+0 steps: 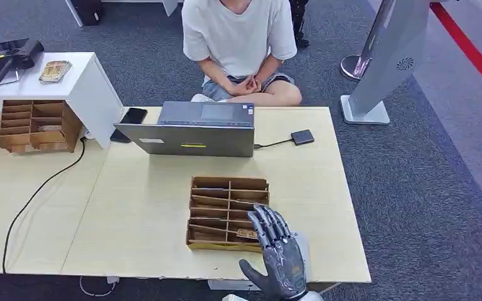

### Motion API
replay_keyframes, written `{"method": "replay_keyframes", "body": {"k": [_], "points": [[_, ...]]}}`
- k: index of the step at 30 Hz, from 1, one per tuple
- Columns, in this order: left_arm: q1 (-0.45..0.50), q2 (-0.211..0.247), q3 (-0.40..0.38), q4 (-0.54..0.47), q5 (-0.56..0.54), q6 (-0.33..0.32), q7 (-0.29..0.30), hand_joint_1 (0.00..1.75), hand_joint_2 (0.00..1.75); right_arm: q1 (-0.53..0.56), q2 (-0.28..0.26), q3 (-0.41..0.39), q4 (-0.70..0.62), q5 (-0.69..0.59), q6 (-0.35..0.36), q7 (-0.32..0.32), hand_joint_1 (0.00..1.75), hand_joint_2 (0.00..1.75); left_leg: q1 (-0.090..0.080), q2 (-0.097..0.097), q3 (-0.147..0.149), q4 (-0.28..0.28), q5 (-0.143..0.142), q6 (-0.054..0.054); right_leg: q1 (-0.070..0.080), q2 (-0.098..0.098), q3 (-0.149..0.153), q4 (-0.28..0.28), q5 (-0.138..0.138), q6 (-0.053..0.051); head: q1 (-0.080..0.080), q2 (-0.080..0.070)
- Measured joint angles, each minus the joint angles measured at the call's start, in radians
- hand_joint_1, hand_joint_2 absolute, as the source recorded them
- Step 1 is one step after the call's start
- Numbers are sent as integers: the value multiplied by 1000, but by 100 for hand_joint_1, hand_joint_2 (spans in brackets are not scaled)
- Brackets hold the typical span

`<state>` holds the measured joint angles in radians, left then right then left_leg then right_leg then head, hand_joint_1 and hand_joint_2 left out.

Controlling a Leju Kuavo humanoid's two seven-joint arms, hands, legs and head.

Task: Pass the card to the sensor for recognition and then transmit it.

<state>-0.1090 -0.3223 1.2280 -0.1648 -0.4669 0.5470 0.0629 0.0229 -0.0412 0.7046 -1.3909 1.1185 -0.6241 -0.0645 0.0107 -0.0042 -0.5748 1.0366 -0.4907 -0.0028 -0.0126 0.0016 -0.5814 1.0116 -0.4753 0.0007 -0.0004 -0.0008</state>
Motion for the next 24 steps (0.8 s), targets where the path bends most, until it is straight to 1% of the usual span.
{"method": "replay_keyframes", "body": {"k": [8, 17, 24], "points": [[0, 0, -7, 0, 0, -3, 5, 0, 0, -23, -8, 14, 34, 38, 50, 34, 0, 175, 0, 0, 0, 0, 0, 0, 0, 0, 0, 0, 0, 0, 0, 0], [0, 0, -13, 0, -2, -9, 9, 0, 0, -45, -13, 17, 74, 51, 76, 63, 0, 175, 0, 0, 0, 0, 0, 0, 0, 0, 0, 0, 0, 0, 0, 0], [-1, 0, -19, 0, -5, -13, 10, 0, 0, -60, -13, 18, 109, 44, 92, 72, 0, 175, 0, 0, 0, 0, 0, 0, 0, 0, 0, 0, 0, 0, 0, 0]]}}
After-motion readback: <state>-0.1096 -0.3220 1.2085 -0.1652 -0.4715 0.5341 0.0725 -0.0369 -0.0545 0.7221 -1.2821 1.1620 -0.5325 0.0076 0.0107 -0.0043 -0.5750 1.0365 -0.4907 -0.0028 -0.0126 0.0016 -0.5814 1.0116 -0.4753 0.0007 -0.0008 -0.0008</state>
